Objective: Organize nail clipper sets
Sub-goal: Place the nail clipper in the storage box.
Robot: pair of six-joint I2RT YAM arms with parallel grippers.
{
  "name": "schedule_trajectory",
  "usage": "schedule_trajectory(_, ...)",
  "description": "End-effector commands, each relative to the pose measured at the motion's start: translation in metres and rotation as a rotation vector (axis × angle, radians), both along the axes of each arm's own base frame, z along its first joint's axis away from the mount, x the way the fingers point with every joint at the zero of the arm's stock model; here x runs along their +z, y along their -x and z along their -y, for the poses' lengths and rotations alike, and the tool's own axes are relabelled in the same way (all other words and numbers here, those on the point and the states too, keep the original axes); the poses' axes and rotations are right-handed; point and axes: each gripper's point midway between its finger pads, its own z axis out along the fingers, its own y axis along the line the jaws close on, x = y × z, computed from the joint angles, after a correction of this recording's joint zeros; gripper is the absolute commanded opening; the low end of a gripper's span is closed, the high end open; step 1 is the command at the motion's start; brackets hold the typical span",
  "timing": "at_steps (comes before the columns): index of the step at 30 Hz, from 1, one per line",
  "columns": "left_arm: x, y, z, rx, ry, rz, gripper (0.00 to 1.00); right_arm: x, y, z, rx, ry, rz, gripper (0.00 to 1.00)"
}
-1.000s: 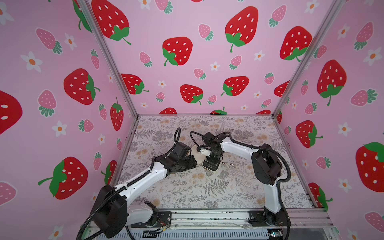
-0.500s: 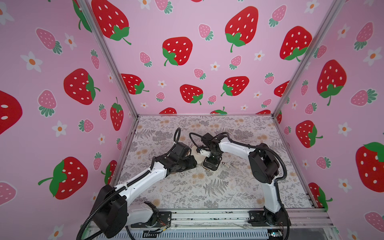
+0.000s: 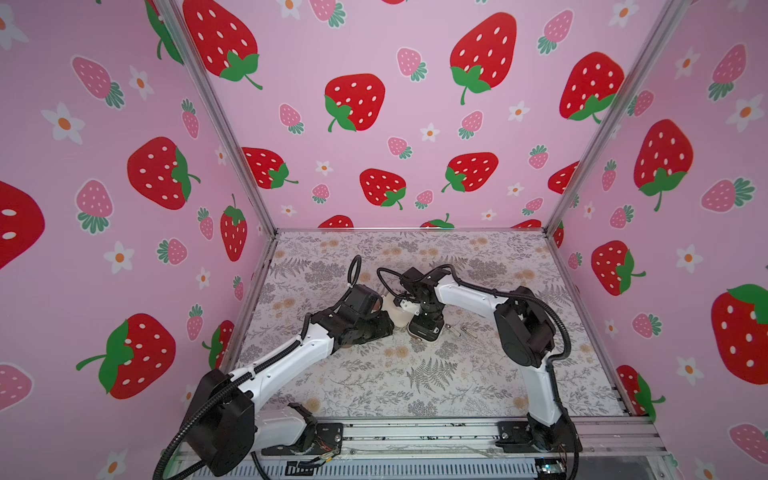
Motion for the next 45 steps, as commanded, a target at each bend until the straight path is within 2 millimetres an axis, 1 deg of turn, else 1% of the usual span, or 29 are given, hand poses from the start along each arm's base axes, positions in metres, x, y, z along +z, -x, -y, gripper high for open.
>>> schedule_trajectory(1, -0.002, 0.000, -0.003, 0.011, -0.008, -0.006, 0.63, -0.035, 0.010, 0.009, -0.005, 0.067, -0.071, 0.04)
schedule_trajectory(6, -0.002, 0.001, -0.006, 0.016, -0.017, -0.002, 0.64, -0.057, 0.014, 0.005, -0.009, 0.054, -0.115, 0.03)
schedule_trajectory(10, -0.003, 0.002, -0.008, 0.019, -0.023, -0.005, 0.64, -0.075, 0.021, 0.005, -0.021, 0.048, -0.163, 0.02)
schedule_trajectory(16, -0.003, 0.002, -0.008, 0.019, -0.027, -0.008, 0.64, -0.092, 0.032, 0.003, -0.039, 0.032, -0.216, 0.02)
schedule_trajectory(20, -0.004, 0.003, -0.009, 0.015, -0.031, -0.014, 0.64, -0.097, 0.039, 0.001, -0.046, 0.030, -0.240, 0.02)
schedule_trajectory(25, -0.005, 0.006, -0.014, 0.013, -0.050, -0.021, 0.64, -0.098, 0.056, -0.012, -0.035, 0.012, -0.265, 0.03)
schedule_trajectory(27, -0.004, 0.006, -0.016, 0.015, -0.053, -0.019, 0.64, -0.097, 0.059, -0.015, -0.039, 0.010, -0.259, 0.05)
schedule_trajectory(30, -0.001, 0.006, -0.018, 0.017, -0.052, -0.012, 0.64, -0.090, 0.053, -0.015, -0.067, 0.014, -0.227, 0.09)
schedule_trajectory(32, 0.001, 0.006, -0.019, 0.016, -0.054, -0.010, 0.64, -0.080, 0.047, -0.016, -0.083, 0.009, -0.194, 0.14)
schedule_trajectory(34, 0.002, 0.006, -0.020, 0.018, -0.055, -0.007, 0.64, -0.065, 0.041, -0.019, -0.093, -0.004, -0.161, 0.20)
schedule_trajectory(40, 0.002, 0.006, -0.020, 0.019, -0.053, -0.005, 0.64, -0.022, 0.024, -0.031, -0.107, -0.064, -0.078, 0.33)
schedule_trajectory(43, 0.003, 0.007, -0.021, 0.019, -0.052, -0.004, 0.64, -0.005, 0.019, -0.035, -0.110, -0.092, -0.050, 0.38)
schedule_trajectory(45, 0.003, 0.007, -0.021, 0.016, -0.056, -0.004, 0.64, 0.005, 0.016, -0.038, -0.112, -0.111, -0.036, 0.40)
